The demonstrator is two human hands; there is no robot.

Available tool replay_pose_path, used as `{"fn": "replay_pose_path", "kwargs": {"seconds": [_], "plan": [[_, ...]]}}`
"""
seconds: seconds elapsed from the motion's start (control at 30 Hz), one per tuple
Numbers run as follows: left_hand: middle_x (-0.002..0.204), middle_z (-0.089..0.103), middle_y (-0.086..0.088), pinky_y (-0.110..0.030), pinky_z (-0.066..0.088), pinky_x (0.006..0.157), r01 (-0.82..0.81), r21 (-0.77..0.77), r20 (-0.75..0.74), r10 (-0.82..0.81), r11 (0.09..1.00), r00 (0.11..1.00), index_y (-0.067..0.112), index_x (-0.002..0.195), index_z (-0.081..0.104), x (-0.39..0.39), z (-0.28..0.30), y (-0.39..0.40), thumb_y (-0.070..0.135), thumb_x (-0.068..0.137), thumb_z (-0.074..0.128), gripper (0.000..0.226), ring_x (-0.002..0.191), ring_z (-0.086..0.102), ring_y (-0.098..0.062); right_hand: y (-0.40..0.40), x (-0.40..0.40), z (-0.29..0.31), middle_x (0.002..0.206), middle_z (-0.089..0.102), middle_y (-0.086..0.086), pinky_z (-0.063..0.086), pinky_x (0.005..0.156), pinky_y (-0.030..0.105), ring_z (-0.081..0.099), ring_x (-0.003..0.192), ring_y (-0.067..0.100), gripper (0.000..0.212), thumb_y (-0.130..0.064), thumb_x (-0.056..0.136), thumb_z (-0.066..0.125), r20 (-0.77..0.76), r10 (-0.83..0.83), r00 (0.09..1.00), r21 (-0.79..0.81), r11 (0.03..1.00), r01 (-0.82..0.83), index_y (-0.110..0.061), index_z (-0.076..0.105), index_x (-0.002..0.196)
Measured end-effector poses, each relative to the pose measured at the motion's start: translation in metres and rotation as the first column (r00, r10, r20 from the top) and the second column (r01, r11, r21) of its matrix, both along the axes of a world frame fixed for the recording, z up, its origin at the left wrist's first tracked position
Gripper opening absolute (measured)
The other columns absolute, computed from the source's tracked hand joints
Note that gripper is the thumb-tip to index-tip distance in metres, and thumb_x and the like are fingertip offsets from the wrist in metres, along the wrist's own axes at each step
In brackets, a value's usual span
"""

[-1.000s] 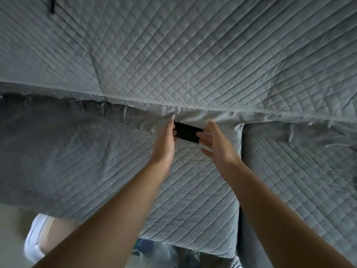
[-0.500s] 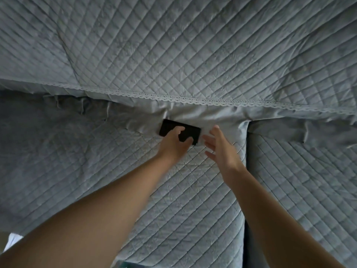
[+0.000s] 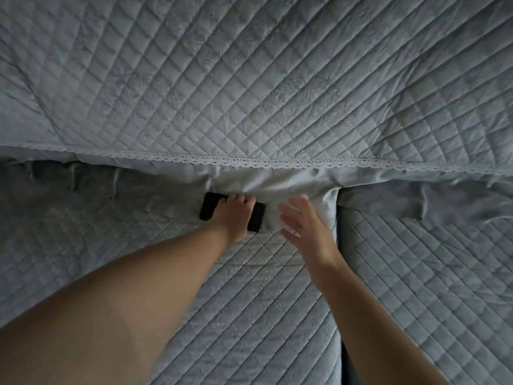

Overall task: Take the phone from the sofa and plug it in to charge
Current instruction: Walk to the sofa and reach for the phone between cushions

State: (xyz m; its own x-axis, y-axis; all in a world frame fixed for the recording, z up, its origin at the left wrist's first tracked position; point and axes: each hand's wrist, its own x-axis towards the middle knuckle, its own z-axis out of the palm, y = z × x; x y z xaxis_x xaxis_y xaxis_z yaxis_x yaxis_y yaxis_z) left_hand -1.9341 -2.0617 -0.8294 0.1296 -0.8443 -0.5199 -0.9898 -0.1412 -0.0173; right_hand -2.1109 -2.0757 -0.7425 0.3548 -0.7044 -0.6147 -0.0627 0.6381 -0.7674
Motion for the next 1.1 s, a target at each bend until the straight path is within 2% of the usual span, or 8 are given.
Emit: {"fn": "replay_pose_path", "kwargs": {"seconds": [0.3, 0.5, 0.6, 0.7, 0.83, 0.9, 1.0, 1.1], "plan": [[0.132, 0.043, -0.017, -0.047, 0.046, 0.095, 0.091, 0.018, 0.159, -0.093, 0.996, 0.983, 0.006, 0.134, 0.034, 0.002, -0.009, 0.01, 0.008, 0.075, 0.073, 0.07, 0.12, 0.045, -0.035, -0.007, -0.004, -0.006, 0.114, 0.063, -0.014, 0.046, 0.094, 0.029, 0.056, 0.115, 0.005, 0.05, -0.052, 0.096, 0.035, -0.007, -0.005, 1.0, 0.0, 1.0, 0.005, -0.022, 0.047, 0.135], [0.119, 0.056, -0.013, -0.039, 0.049, 0.088, -0.109, -0.002, -0.02, 0.109, 0.994, 0.994, 0.004, 0.12, 0.049, 0.016, -0.004, 0.013, 0.031, 0.068, 0.078, 0.065, 0.109, 0.055, -0.032, -0.004, -0.003, -0.004, 0.12, 0.063, -0.01, 0.046, 0.093, 0.029, 0.056, 0.115, 0.005, 0.056, -0.053, 0.096, 0.037, -0.003, 0.009, 1.0, 0.009, 1.0, -0.009, -0.019, 0.045, 0.14], [0.1, 0.065, -0.009, -0.035, 0.056, 0.077, -0.314, -0.016, -0.194, 0.306, 0.949, 0.932, 0.008, 0.105, 0.057, 0.02, 0.009, 0.018, 0.037, 0.061, 0.079, 0.056, 0.092, 0.063, -0.027, -0.001, 0.001, 0.002, 0.122, 0.063, -0.008, 0.045, 0.095, 0.029, 0.057, 0.113, 0.004, 0.047, -0.053, 0.096, 0.036, 0.0, 0.036, 0.999, 0.005, 0.999, -0.036, -0.024, 0.052, 0.128], [0.105, 0.061, -0.007, -0.033, 0.056, 0.075, -0.461, 0.019, -0.29, 0.446, 0.887, 0.847, 0.012, 0.104, 0.057, 0.021, 0.021, 0.028, 0.046, 0.058, 0.079, 0.061, 0.091, 0.064, -0.026, 0.003, 0.004, 0.012, 0.126, 0.061, -0.005, 0.045, 0.101, 0.032, 0.056, 0.115, 0.006, 0.044, -0.053, 0.095, 0.038, 0.018, 0.064, 0.998, -0.004, 0.998, -0.064, -0.025, 0.053, 0.125], [0.084, 0.07, -0.004, -0.034, 0.059, 0.07, -0.65, 0.094, -0.473, 0.608, 0.754, 0.637, 0.018, 0.085, 0.058, 0.014, 0.042, 0.043, 0.045, 0.058, 0.075, 0.042, 0.076, 0.068, -0.019, 0.008, 0.004, 0.032, 0.131, 0.059, -0.003, 0.043, 0.104, 0.036, 0.055, 0.117, 0.008, 0.057, -0.053, 0.095, 0.038, 0.029, 0.083, 0.996, -0.004, 0.997, -0.082, -0.019, 0.045, 0.14], [0.083, 0.073, -0.004, -0.036, 0.06, 0.074, -0.727, 0.124, -0.552, 0.656, 0.675, 0.515, 0.016, 0.09, 0.065, 0.011, 0.056, 0.048, 0.047, 0.061, 0.075, 0.043, 0.075, 0.069, -0.016, 0.01, 0.003, 0.045, 0.133, 0.058, -0.003, 0.042, 0.105, 0.037, 0.055, 0.117, 0.008, 0.056, -0.053, 0.095, 0.038, 0.037, 0.096, 0.995, -0.012, 0.995, -0.096, -0.02, 0.045, 0.14], [0.093, 0.074, -0.009, -0.043, 0.06, 0.08, -0.839, 0.235, -0.688, 0.694, 0.49, 0.213, 0.005, 0.119, 0.061, 0.006, 0.082, 0.05, 0.038, 0.072, 0.079, 0.06, 0.084, 0.072, -0.023, 0.012, 0.0, 0.067, 0.134, 0.058, -0.002, 0.043, 0.104, 0.036, 0.055, 0.117, 0.008, 0.054, -0.05, 0.096, 0.039, 0.059, 0.099, 0.993, -0.049, 0.994, -0.096, -0.019, 0.046, 0.14], [0.083, 0.076, -0.006, -0.039, 0.061, 0.07, -0.882, 0.347, -0.792, 0.604, 0.32, -0.092, 0.003, 0.117, 0.063, -0.007, 0.121, 0.055, 0.034, 0.077, 0.077, 0.053, 0.079, 0.074, -0.02, 0.008, -0.003, 0.101, 0.128, 0.062, -0.005, 0.043, 0.105, 0.037, 0.056, 0.116, 0.006, 0.052, -0.05, 0.096, 0.04, 0.102, 0.092, 0.991, -0.086, 0.993, -0.084, -0.019, 0.049, 0.136]]}}
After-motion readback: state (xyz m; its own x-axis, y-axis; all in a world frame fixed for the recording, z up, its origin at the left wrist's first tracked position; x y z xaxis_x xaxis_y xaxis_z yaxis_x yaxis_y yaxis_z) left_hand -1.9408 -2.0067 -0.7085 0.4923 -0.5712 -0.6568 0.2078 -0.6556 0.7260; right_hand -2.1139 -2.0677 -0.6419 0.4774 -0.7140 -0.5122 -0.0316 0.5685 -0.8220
